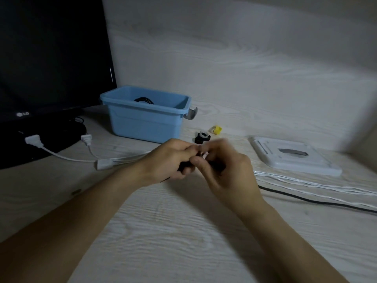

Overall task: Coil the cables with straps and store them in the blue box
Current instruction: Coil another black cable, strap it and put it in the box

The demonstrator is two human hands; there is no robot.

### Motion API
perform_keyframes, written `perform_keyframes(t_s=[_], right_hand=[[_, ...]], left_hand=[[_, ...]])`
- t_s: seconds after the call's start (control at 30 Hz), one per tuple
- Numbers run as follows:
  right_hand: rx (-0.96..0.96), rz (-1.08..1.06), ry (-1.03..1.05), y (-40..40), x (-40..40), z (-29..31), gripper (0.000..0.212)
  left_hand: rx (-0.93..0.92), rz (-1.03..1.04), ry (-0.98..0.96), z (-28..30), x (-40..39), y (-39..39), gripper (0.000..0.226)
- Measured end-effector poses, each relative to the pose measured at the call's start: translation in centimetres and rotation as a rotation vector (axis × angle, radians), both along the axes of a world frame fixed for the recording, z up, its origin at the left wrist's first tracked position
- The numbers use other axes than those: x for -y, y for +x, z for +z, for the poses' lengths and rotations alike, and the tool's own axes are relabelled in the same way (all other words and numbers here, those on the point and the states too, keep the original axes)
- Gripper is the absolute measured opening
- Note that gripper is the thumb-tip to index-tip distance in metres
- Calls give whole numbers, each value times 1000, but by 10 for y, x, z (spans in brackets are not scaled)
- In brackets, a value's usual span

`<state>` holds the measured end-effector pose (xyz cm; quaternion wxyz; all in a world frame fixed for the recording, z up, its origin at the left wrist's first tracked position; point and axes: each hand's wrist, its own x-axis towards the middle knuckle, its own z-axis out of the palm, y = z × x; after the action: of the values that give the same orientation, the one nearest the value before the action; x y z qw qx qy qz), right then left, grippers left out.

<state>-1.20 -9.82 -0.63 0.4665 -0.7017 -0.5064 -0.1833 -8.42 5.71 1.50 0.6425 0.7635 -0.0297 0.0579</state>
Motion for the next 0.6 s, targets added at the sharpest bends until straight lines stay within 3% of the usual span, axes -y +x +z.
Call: perform_keyframes(t_s=[0.13,0.2,0.33,0.47,0.6], right_hand=[[-105,-52,79,6,9,8,42],[-144,-24,37,12,12,10,42],[-125,78,-186,27,16,4,27],[-448,295,-269,29,21,3,51],[-777,522,-246,22,25,13,40]], left_hand=[[-9,-97,46,-1,-1,-1,43],[-6,-77,55,-2,-1,0,44],[-53,-99,-141,-6,-2,3,47],[-116,-170,-328,-8,-2,3,46],[-196,-302,-496,-6,-4,3,47]])
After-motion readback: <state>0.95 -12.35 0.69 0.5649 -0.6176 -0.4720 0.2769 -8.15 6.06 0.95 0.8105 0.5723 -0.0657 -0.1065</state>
